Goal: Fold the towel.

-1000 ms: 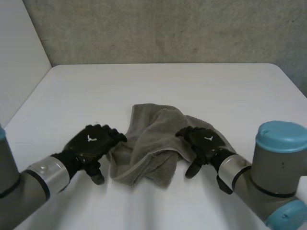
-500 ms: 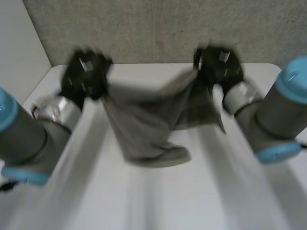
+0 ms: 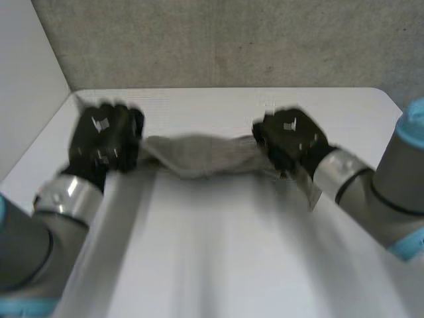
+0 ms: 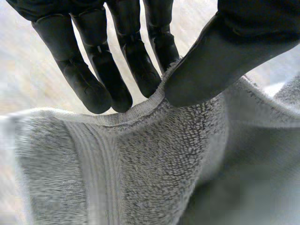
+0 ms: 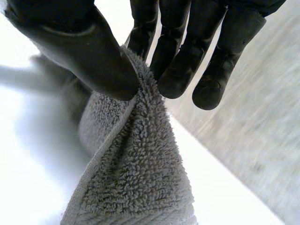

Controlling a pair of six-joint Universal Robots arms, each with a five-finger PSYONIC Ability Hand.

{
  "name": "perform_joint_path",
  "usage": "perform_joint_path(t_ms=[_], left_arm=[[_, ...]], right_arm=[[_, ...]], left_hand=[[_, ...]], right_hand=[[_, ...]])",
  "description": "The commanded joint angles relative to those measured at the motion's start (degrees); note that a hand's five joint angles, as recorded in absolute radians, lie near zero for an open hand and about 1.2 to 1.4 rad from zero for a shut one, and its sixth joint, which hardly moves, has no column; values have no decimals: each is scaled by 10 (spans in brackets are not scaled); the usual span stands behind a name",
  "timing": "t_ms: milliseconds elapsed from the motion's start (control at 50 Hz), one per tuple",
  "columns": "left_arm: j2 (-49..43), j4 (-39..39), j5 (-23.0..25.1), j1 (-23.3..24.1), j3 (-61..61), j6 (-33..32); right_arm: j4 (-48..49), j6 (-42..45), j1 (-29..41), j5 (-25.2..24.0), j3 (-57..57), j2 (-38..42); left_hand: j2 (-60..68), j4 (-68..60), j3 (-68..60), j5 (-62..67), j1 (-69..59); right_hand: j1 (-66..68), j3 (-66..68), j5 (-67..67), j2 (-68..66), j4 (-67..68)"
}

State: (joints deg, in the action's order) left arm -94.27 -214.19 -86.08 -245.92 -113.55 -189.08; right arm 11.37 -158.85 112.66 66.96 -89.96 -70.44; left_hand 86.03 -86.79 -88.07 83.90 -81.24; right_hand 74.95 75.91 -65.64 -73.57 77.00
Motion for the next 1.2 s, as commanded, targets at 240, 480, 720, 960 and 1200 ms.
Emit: perform_joint_path(t_ms=[240, 480, 720, 960, 1200], left_arm=[[-48, -9, 27, -22, -92, -126], [-75, -49, 25, -24, -90, -125], [-79, -50, 25, -43, -87, -124], [-86, -50, 25, -43, -84, -124], [-94, -50, 25, -43, -80, -124]], right_arm=[[0, 83, -23, 54, -119, 19], [2, 85, -44, 138, -118, 36], [-12, 87, -115, 129, -168, 11], [-11, 85, -164, 53, -227, -28], [-11, 83, -168, 43, -274, -76]], left_hand=[[-60, 68, 81, -139, 12], [-60, 68, 81, -139, 12], [-60, 68, 81, -139, 12], [-60, 68, 81, -139, 12], [-60, 68, 81, -139, 12]], right_hand=[[-97, -107, 104, 83, -117], [-347, -357, 354, 334, -368], [-435, -445, 442, 421, -455], [-509, -519, 516, 495, -529], [-553, -562, 560, 539, -573]])
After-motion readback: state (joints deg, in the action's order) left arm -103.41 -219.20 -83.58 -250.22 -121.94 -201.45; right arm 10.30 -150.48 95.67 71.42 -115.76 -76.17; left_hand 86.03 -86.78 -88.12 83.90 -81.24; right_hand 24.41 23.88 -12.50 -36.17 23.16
